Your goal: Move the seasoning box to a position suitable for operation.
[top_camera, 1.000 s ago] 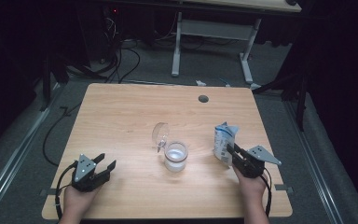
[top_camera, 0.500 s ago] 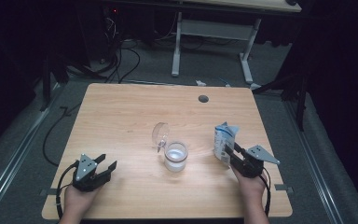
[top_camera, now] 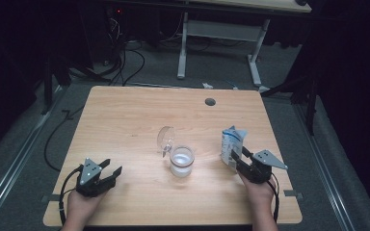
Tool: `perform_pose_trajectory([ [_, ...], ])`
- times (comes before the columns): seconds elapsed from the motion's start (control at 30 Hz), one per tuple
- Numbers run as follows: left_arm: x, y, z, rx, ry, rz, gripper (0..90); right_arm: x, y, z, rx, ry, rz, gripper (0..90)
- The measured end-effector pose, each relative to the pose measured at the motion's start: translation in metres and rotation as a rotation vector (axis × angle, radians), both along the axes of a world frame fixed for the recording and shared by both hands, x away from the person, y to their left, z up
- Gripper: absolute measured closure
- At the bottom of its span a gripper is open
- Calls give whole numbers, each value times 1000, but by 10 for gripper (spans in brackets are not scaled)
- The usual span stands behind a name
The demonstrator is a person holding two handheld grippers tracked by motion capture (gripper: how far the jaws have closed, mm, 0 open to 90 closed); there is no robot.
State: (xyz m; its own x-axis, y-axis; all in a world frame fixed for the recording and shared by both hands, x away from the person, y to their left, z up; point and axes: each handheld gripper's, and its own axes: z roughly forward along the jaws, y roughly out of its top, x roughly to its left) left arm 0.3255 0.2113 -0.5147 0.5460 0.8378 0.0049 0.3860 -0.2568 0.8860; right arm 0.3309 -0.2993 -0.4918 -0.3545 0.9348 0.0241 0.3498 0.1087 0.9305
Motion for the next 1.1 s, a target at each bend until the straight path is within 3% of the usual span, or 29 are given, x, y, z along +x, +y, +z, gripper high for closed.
perform_pose_trajectory([
  [0.23,2,-4,1,-14,10,-7,445,-5,1,2,10,9,-15,520],
  [0.63,9,-6,-1,-28,39,-21,443,-15,-2,-1,-22,31,-46,526],
  [0.77,10,-8,-1,-20,38,-18,422,-22,-2,-2,-29,35,-56,535],
  [0.97,15,-14,-3,-19,75,-29,420,-36,0,-2,-27,41,-58,549],
  [1.1,17,-18,-4,-15,70,-30,418,-43,4,-4,-45,42,-57,557],
])
